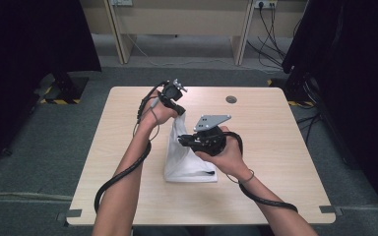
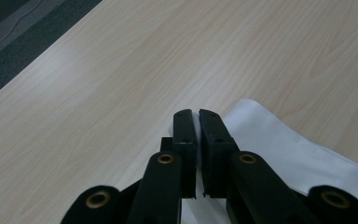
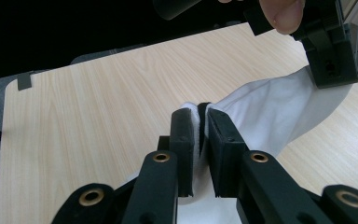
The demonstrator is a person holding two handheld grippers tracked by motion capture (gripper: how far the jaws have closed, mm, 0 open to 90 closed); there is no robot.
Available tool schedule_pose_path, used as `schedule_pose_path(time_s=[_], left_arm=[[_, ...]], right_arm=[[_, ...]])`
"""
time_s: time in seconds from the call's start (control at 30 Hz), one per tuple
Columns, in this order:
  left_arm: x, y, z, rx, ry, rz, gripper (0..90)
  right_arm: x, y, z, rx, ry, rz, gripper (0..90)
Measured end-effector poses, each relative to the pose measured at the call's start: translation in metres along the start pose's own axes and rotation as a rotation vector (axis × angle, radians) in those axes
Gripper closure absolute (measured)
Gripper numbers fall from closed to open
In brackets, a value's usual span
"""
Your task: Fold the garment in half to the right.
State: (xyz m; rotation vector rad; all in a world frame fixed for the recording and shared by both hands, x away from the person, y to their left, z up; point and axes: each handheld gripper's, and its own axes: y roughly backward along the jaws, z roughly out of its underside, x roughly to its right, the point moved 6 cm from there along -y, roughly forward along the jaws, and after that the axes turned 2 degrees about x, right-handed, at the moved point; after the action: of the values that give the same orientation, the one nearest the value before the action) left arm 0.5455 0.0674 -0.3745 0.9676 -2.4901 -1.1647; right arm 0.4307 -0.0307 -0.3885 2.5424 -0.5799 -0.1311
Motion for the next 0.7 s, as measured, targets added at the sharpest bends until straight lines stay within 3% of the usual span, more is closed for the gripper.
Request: schedule_pose_path(time_s=[0.7], left_arm=[[0.0047, -0.0065, -0.0011, 0.006, 0.002, 0.010, 84.9]], right_arm=[[0.0023, 0.0040, 0.0075, -0.004, -0.006, 0.004, 81.5]])
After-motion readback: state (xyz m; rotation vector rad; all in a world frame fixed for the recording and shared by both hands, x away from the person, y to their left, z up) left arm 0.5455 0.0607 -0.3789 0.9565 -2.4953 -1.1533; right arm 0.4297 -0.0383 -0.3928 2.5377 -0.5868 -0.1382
